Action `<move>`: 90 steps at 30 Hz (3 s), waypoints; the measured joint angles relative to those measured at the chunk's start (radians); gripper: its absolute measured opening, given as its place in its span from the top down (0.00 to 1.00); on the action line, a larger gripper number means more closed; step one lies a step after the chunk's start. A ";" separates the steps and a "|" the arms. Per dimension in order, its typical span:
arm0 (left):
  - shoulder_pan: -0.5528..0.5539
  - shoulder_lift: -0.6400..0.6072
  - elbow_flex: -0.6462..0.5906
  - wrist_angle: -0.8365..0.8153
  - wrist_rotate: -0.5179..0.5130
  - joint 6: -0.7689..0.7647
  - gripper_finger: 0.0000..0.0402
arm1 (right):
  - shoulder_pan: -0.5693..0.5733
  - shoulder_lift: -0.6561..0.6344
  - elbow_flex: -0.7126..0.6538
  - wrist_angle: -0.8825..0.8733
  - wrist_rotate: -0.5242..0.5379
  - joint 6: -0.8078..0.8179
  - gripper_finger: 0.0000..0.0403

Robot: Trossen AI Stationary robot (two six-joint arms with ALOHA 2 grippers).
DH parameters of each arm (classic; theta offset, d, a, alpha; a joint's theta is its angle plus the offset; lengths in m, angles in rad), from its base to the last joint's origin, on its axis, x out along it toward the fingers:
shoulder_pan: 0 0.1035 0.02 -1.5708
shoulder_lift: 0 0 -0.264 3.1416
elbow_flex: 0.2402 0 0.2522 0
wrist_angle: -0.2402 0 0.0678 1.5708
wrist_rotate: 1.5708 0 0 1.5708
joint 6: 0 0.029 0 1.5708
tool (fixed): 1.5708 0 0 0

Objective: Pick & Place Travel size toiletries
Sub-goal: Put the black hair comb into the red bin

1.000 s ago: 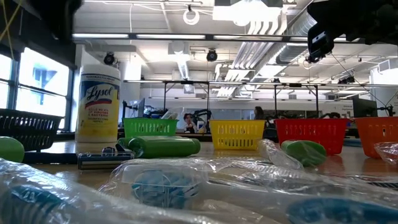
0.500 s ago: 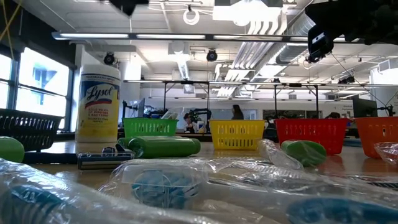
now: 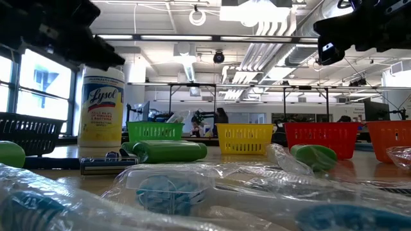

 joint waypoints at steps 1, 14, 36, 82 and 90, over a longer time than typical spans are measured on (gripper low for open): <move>0.000 -0.005 -0.015 -0.001 -0.009 0.000 1.00 | 0.000 0.000 0.000 -0.005 0.000 0.000 0.99; 0.000 -0.009 -0.106 0.013 -0.054 -0.027 1.00 | 0.017 0.060 0.154 -0.164 0.088 0.067 0.99; 0.000 -0.009 -0.106 0.124 -0.057 -0.129 1.00 | 0.419 0.960 0.960 -0.965 0.182 0.642 0.61; 0.000 -0.008 -0.106 0.108 -0.056 -0.159 1.00 | 0.549 1.402 1.102 -0.921 0.267 0.844 0.71; 0.000 -0.008 -0.106 0.107 -0.056 -0.159 1.00 | 0.551 1.360 1.097 -0.937 0.304 0.822 0.64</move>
